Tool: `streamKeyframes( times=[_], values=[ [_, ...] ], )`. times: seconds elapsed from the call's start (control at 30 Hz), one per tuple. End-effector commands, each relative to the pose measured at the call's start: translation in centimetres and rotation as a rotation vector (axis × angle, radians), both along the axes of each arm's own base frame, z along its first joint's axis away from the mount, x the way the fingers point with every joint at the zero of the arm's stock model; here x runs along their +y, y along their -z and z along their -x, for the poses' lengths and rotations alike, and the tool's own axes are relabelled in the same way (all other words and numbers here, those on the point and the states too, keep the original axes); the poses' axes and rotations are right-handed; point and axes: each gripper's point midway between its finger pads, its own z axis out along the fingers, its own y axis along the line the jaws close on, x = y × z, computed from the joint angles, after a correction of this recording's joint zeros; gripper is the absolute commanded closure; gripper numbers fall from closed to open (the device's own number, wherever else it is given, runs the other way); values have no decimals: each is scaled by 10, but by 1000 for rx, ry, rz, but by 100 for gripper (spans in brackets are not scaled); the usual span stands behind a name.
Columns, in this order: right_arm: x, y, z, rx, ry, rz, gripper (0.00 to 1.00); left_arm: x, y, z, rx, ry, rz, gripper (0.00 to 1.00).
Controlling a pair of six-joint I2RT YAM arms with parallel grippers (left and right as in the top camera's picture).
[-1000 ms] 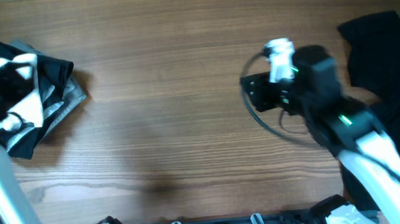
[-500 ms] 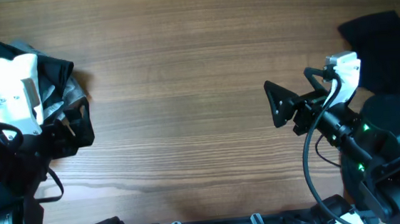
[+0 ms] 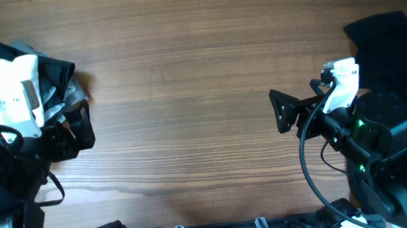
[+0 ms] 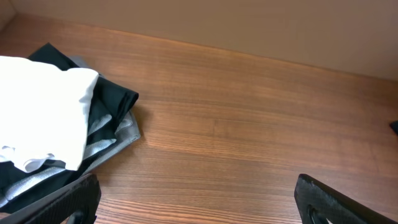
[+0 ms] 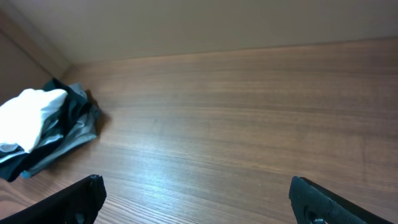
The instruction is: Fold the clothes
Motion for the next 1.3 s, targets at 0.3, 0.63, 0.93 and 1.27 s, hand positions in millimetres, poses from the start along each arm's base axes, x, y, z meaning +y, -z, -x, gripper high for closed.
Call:
streamKeyframes(
  times=[0.3, 0.63, 0.93, 1.27],
  values=[
    [-27, -31, -16, -304, 83, 172, 0, 0, 2, 0, 3, 6, -14, 0],
    [-37, 45, 19, -417, 52, 84, 0, 0, 2, 0, 5, 6, -14, 0],
    [-39, 110, 25, -445, 78, -2, 0, 0, 2, 0, 5, 6, -14, 0],
    [-37, 140, 11, -461, 101, -84, 0, 0, 2, 0, 5, 6, -14, 0]
  ],
)
